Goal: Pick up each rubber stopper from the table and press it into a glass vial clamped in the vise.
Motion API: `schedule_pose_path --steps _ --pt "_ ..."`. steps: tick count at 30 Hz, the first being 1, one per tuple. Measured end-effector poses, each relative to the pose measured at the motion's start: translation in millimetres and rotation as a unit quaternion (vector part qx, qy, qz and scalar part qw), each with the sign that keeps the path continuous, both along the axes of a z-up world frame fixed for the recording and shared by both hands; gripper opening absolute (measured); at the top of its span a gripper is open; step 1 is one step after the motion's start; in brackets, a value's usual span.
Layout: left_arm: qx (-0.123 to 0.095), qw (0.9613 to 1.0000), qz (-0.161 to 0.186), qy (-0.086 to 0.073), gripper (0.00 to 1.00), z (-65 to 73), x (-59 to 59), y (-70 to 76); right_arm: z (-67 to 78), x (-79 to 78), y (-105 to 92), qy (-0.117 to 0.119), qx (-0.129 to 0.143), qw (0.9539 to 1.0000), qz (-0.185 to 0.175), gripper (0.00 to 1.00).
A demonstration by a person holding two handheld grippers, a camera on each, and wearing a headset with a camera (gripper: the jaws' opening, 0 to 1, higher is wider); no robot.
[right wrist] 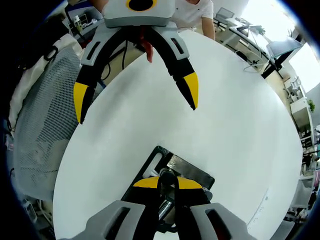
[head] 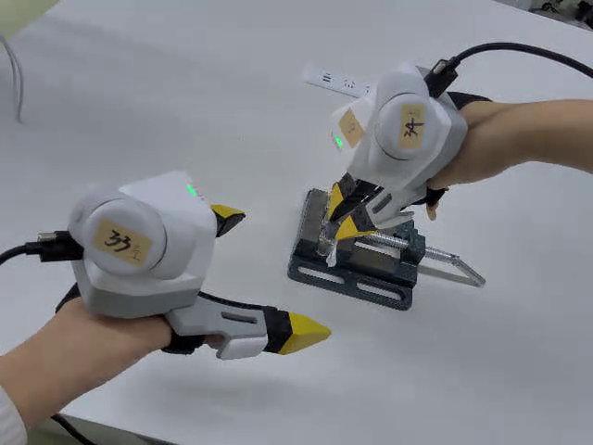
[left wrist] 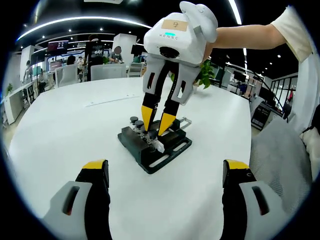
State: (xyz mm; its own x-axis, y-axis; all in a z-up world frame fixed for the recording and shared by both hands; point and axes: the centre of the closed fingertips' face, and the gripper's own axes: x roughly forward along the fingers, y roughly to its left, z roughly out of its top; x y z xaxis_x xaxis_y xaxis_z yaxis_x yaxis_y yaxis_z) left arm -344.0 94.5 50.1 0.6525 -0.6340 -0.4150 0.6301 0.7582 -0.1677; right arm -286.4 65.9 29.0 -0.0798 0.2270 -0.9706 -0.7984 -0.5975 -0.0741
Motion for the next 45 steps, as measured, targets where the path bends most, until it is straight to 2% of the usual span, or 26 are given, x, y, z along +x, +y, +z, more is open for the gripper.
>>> schedule_pose_path --steps 9,14,18,21,25,27,36,41,45 --pt "-0.003 1.0000 0.002 0.001 0.94 0.4 0.9 0.8 0.2 1.3 0.5 -0.001 -0.005 1.0000 -0.002 0.05" --pt "-0.005 1.0000 0.002 0.001 0.94 0.1 1.1 0.3 0.8 2.3 -0.1 -0.035 -0.017 0.9984 0.040 0.05" --pt "-0.007 1.0000 0.002 0.002 0.93 -0.3 1.1 -0.4 -0.6 -1.4 0.4 -0.039 -0.022 0.9978 0.049 0.05" --pt "-0.007 1.0000 0.002 0.002 0.93 -0.7 1.0 -0.9 -0.1 -1.0 2.2 -0.035 -0.026 0.9983 0.040 0.05" --pt "-0.007 1.0000 0.003 0.003 0.93 -1.4 1.0 -0.9 0.0 -0.8 3.4 0.006 -0.014 0.9994 -0.032 0.04" --pt "-0.007 1.0000 0.003 0.002 0.93 -1.5 1.0 -1.0 -1.1 1.9 2.9 0.019 -0.009 0.9986 -0.048 0.04" --pt "-0.009 1.0000 0.002 0.001 0.93 -1.0 2.9 -1.5 -1.7 -2.6 2.0 0.013 -0.015 0.9980 -0.060 0.04" --pt "-0.010 0.9999 0.003 0.000 0.93 -0.6 2.2 -1.4 -0.6 -1.5 -0.1 0.013 0.007 0.9991 -0.039 0.04" --pt "-0.012 0.9999 0.005 0.001 0.93 -0.4 1.8 -1.6 -0.6 -1.1 -0.1 0.008 0.019 0.9990 -0.039 0.04"
